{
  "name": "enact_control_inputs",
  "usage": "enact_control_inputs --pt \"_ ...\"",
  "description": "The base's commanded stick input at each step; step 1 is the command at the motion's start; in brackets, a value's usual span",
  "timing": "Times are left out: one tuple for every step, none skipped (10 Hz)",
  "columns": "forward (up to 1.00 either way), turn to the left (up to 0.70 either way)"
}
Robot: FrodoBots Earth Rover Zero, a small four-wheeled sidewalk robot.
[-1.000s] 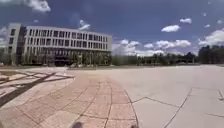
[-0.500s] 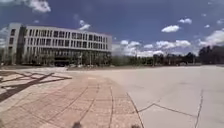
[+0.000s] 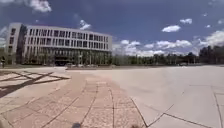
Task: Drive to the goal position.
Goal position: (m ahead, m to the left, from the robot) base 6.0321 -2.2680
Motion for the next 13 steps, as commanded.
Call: enact_control_inputs --pt "0.7 0.0" --pt "0.7 0.0" --pt "0.7 0.0" --pt "0.7 0.0" --pt "0.7 0.0" --pt "0.7 0.0" --pt "0.7 0.0" --pt "0.7 0.0" --pt "0.7 0.0" --pt "0.7 0.0" --pt "0.7 0.0" --pt "0.7 0.0" --pt "0.7 0.0"
